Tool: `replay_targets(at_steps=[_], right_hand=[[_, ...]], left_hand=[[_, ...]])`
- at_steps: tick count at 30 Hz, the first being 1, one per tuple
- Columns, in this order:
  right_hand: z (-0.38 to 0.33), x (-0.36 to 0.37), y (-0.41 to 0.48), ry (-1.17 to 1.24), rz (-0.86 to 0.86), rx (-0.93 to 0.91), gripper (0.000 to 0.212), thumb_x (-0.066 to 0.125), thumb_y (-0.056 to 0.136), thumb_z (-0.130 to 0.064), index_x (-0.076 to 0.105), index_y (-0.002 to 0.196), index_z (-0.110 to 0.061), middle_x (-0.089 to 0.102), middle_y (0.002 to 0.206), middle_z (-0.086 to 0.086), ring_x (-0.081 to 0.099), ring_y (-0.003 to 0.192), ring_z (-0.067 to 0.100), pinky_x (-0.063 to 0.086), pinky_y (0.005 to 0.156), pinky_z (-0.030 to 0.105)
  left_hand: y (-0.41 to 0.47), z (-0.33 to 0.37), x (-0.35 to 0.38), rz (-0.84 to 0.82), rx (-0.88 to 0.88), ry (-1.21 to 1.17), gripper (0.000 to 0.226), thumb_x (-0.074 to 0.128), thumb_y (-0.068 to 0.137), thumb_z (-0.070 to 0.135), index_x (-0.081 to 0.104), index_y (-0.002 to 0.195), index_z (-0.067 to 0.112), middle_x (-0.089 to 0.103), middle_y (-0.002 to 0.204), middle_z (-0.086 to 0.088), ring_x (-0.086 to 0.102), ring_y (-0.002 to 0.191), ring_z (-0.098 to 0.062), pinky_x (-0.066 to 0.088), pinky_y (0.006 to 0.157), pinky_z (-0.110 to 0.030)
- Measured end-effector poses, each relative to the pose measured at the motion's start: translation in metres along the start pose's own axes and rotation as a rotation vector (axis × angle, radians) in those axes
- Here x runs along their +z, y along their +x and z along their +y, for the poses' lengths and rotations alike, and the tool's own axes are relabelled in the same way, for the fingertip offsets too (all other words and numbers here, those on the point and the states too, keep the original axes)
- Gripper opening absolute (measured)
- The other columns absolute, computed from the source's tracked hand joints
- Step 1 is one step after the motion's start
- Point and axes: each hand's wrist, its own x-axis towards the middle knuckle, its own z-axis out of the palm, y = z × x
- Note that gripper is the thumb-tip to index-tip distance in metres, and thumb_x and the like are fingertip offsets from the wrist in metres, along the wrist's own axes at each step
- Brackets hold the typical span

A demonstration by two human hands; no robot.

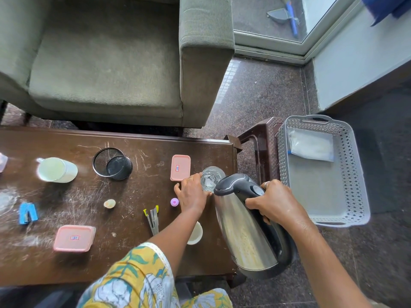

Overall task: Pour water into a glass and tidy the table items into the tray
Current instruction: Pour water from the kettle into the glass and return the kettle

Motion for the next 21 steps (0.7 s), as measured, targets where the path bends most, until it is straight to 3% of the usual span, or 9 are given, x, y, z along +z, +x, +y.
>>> replay_targets(at_steps=[21], right_hand=[[0.017,0.009,-0.007,0.103,0.059,0.017,0.014,0.064,0.057,-0.024,0.055,0.062,-0.014,0.056,0.048,0.002,0.048,0.028,0.011,0.039,0.034,0.018]], left_hand=[[-0.008,-0.002,-0.006,0.017,0.016,0.012,0.046,0.069,0.08,0.032,0.052,0.122,0.027,0.06,0.123,0.002,0.046,0.12,-0.021,0.025,0.104,-0.043]])
